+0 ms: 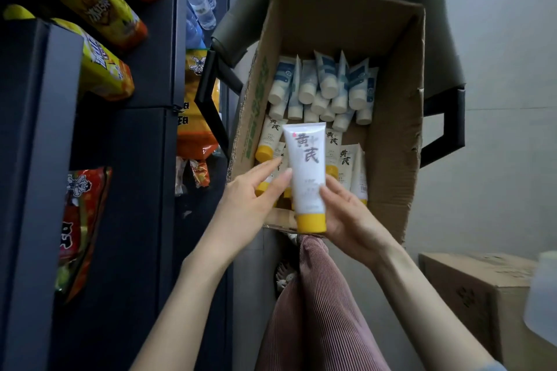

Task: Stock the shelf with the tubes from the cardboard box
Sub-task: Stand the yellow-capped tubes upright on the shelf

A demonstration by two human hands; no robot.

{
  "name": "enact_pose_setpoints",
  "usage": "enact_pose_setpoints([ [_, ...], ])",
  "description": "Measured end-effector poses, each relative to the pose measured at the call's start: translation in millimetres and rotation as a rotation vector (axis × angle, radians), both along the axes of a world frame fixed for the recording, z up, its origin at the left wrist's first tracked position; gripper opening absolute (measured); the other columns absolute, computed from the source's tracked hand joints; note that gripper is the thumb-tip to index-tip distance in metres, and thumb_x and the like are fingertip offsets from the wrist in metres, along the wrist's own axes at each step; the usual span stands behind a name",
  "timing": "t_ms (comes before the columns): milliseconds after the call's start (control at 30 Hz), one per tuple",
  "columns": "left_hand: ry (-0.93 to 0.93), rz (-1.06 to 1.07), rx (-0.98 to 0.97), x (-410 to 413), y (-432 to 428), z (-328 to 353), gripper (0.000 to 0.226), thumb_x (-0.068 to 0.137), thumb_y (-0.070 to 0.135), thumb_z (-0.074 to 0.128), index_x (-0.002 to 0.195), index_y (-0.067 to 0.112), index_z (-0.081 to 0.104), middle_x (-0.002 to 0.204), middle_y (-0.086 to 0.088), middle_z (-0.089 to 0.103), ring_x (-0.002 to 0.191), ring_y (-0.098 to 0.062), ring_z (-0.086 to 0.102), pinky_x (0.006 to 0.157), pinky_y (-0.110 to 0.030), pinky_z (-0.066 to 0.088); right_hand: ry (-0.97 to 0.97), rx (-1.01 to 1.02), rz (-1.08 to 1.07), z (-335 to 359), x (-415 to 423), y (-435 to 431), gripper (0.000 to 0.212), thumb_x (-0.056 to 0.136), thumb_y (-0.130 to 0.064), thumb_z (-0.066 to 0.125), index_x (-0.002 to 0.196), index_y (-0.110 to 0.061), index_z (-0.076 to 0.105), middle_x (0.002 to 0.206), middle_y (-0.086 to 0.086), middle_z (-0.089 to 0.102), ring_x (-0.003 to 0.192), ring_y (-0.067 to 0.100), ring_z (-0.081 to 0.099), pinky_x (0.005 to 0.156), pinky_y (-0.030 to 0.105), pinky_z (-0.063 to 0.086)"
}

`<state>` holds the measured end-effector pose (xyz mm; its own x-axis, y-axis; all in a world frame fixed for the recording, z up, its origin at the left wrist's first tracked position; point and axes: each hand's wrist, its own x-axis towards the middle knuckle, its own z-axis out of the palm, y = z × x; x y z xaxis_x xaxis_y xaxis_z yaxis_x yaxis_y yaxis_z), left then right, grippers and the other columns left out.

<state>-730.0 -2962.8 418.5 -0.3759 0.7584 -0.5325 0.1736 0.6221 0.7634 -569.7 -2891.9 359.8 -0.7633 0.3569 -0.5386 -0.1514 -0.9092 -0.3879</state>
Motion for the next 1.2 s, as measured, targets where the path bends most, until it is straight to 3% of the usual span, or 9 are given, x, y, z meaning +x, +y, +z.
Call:
enact_pose_setpoints([
  [67,-0.154,0.107,0.051,0.9,1.2,2.3,0.053,0.08,0.049,0.057,0.127,0.026,0.06,0.128,0.015,0.06,0.117,0.003,0.052,0.106,-0.023,0.037,0.041,0.014,0.044,4.4,-3.1,-7.7,0.051,0.083,-0.019,0.06,0.134,-0.016,0.051,0.132,0.013,0.056,0.112,0.024,0.058,0.099,0.044,0.045],
  [133,-0.245,0.218,0.12,1.1,-0.7,3.3,0.046,0.077,0.04,0.061,0.118,0.019,0.066,0.118,0.009,0.068,0.112,-0.004,0.06,0.101,-0.029,0.044,0.067,0.023,0.065,7.9,-6.7,-10.8,0.049,0.082,-0.02,0.065,0.129,-0.019,0.055,0.127,0.012,0.06,0.109,0.023,0.061,0.092,0.039,0.051],
  [233,-0.311,0.285,0.17,2.3,-4.6,3.0,0.037,0.074,0.032,0.066,0.108,0.018,0.067,0.107,0.005,0.072,0.103,-0.008,0.065,0.085,-0.021,0.05,0.044,0.101,0.139,13.3,-11.3,-10.0,0.048,0.079,-0.022,0.074,0.124,-0.024,0.058,0.116,0.008,0.066,0.102,0.018,0.065,0.08,0.031,0.055],
  [367,-0.398,0.297,0.158,0.8,-8.1,0.4,0.036,0.074,0.027,0.068,0.109,0.019,0.068,0.104,0.006,0.073,0.095,-0.004,0.067,0.072,-0.011,0.049,-0.019,0.186,0.193,14.3,-17.2,-8.6,0.037,0.088,-0.008,0.057,0.122,-0.022,0.054,0.112,0.006,0.069,0.102,0.018,0.065,0.078,0.028,0.054],
  [533,-0.454,0.374,0.181,-7.8,-9.6,-4.0,0.036,0.072,0.027,0.07,0.107,0.019,0.068,0.105,0.005,0.073,0.098,-0.006,0.067,0.073,-0.015,0.052,-0.076,0.239,0.202,11.5,-21.6,-7.2,0.036,0.081,-0.017,0.068,0.113,-0.015,0.054,0.105,0.006,0.071,0.097,0.019,0.068,0.078,0.03,0.056],
  [700,-0.522,0.44,0.223,-13.7,-15.6,-10.1,0.039,0.066,0.029,0.071,0.103,0.018,0.069,0.102,0.004,0.073,0.107,-0.017,0.065,0.092,-0.034,0.051,-0.139,0.337,0.236,5.3,-24.1,4.9,0.03,0.078,-0.033,0.068,0.104,-0.018,0.062,0.101,0.002,0.071,0.092,0.016,0.067,0.077,0.027,0.055],
  [833,-0.607,0.565,0.281,-22.8,-19.4,-12.2,0.031,0.07,0.023,0.066,0.101,0.02,0.067,0.095,0.008,0.072,0.095,-0.012,0.068,0.081,-0.03,0.057,-0.494,0.586,0.289,-23.0,-19.5,20.6,0.028,0.086,-0.037,0.064,0.107,-0.02,0.063,0.111,-0.002,0.068,0.109,0.014,0.061,0.081,0.021,0.053],
  [967,-0.686,0.677,0.285,-28.7,-20.9,-12.2,0.03,0.077,0.027,0.062,0.107,0.023,0.064,0.093,0.006,0.072,0.084,-0.012,0.071,0.066,-0.028,0.058,-0.963,0.861,0.513,-66.2,-8.3,30.1,0.051,0.091,-0.031,0.062,0.133,-0.009,0.042,0.136,0.008,0.048,0.125,0.022,0.047,0.102,0.038,0.041],
  [1200,-0.57,0.655,0.266,-17.1,-22.4,-13.5,0.025,0.075,0.028,0.064,0.1,0.024,0.066,0.077,0.01,0.071,0.064,-0.004,0.067,0.05,-0.019,0.051,-1.02,0.589,0.615,-105.9,-9.6,24.8,0.059,0.089,-0.028,0.064,0.134,-0.001,0.037,0.131,0.013,0.056,0.12,0.028,0.054,0.103,0.039,0.041],
])
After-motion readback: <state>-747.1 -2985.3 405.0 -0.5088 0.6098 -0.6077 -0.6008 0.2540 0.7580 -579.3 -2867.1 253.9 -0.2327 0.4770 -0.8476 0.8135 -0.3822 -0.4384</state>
